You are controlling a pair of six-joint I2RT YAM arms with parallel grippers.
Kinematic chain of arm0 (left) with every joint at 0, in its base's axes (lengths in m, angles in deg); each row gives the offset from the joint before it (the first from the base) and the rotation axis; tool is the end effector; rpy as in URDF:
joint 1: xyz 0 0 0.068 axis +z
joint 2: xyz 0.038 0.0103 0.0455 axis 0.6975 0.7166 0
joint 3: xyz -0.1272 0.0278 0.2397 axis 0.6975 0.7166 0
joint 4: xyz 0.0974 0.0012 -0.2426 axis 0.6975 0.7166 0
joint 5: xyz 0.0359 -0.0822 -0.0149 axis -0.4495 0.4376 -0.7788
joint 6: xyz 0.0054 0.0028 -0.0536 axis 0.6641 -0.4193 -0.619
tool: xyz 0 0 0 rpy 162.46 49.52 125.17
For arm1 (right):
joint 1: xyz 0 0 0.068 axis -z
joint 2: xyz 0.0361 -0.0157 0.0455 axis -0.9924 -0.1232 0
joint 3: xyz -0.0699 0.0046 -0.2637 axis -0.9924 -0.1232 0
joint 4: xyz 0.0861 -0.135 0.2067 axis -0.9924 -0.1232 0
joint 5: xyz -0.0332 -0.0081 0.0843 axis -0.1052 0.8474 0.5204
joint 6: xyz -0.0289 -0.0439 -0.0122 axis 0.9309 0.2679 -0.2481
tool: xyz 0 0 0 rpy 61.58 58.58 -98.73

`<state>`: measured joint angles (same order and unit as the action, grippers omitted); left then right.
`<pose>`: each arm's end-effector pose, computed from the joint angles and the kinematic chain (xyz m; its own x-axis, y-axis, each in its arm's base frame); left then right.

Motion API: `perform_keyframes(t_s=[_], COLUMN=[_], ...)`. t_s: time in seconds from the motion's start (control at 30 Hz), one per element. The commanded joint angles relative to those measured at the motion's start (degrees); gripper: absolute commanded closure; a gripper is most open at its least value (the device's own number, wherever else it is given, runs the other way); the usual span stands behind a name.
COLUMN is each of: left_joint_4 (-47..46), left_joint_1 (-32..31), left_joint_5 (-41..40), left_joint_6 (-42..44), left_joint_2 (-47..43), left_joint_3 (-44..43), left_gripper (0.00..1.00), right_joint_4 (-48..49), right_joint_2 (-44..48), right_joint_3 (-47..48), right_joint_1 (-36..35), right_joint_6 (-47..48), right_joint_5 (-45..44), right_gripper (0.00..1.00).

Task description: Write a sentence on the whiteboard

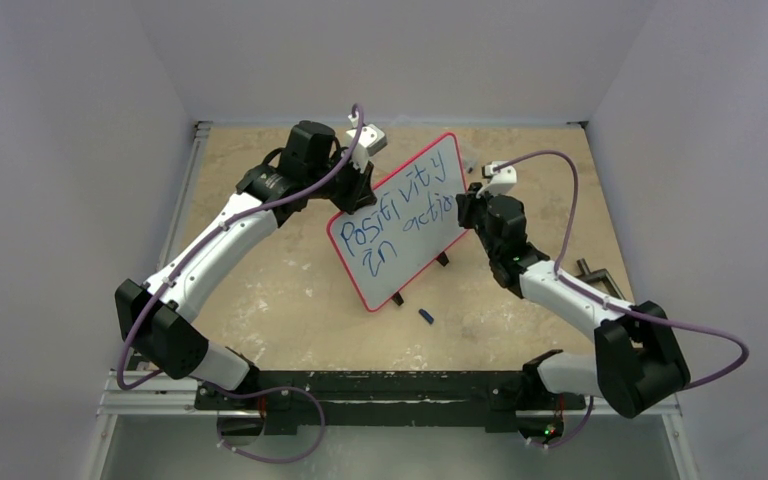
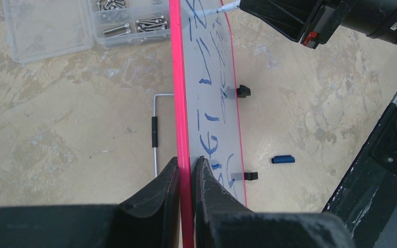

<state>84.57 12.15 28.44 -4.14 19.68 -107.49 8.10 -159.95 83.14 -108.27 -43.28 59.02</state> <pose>0.2728 -0.1847 0.3733 -0.4572 0.3413 -0.8213 0.7504 0.6438 -0.1501 0.2596 0.1134 0.2531 -0.2014 0.1646 -0.9656 -0.1544 0.9681 0.1973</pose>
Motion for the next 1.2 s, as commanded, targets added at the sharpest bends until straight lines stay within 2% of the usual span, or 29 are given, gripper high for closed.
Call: perform_keyframes(t_s=[0.0, 0.63, 1.17], left_joint_4=[4.74, 4.9, 4.86], left_joint_1=[-0.97, -1.17, -1.15], left_joint_5=[-1.69, -1.76, -1.67], left_joint_6=[6.96, 7.0, 6.97], left_joint_2=[0.2, 0.06, 0.28], left_joint_3=[1.43, 1.43, 1.39], left_gripper=[1.0, 1.0, 1.0], right_joint_4=[3.08, 2.67, 1.17], right_joint_2=[-0.82, -1.63, -0.45], right_joint_3=[0.08, -3.7, 0.16], right_joint_1=[-0.02, 0.16, 0.19], right_joint_6=[-0.84, -2.86, -2.17], right_joint_5=[0.04, 0.34, 0.55], right_gripper=[1.0, 1.0, 1.0])
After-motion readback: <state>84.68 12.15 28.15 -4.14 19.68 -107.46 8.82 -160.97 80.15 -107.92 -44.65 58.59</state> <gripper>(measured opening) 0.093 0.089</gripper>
